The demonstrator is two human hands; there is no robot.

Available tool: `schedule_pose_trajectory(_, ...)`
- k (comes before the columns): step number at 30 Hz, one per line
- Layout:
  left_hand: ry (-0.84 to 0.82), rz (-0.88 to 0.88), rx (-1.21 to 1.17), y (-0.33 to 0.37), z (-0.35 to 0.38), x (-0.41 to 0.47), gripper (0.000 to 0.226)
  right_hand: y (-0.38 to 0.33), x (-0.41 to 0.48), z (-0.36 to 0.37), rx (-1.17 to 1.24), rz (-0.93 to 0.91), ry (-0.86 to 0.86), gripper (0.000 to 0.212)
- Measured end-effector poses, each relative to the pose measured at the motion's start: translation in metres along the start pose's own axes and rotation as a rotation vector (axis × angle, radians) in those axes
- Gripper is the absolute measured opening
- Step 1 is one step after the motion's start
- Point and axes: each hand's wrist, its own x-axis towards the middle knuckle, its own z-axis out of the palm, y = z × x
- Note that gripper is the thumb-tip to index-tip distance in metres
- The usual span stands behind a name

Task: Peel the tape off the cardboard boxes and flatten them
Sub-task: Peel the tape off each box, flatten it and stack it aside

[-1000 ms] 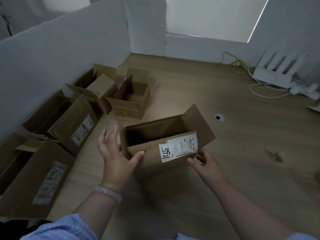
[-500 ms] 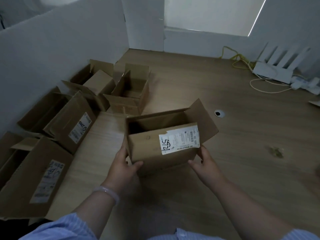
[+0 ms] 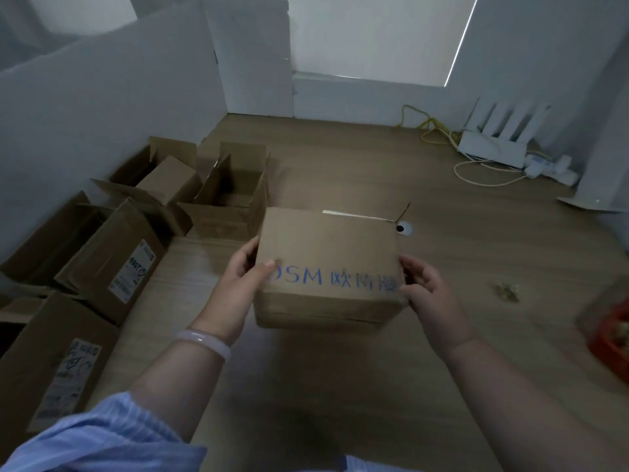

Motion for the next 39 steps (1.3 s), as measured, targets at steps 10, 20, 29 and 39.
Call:
schedule_pose_trajectory(10, -0.020, 0.026, 0.167, 0.005, 0.010, 0.001, 0.060, -0.022, -0.007, -0.014, -0.174, -0.147, 0.176, 0.048)
schedule_pose_trajectory(20, -0.106, -0.136, 0.228, -0.013, 0.030, -0.004, 0.035, -0.001, -0.004, -0.031, -0.492, 0.087, 0.343, 0.034)
schedule_pose_trajectory(29, -0.077, -0.301, 0.440, -0.086, 0.032, -0.001, 0.035, 0.038, -0.007, -0.040, -0.734, 0.256, 0.165, 0.055)
schedule_pose_trajectory(39, 0.038, -0.260, 0.472, -0.099, 0.026, -0.002, 0.035, 0.053, -0.029, 0.012, -1.328, -0.410, -0.188, 0.048)
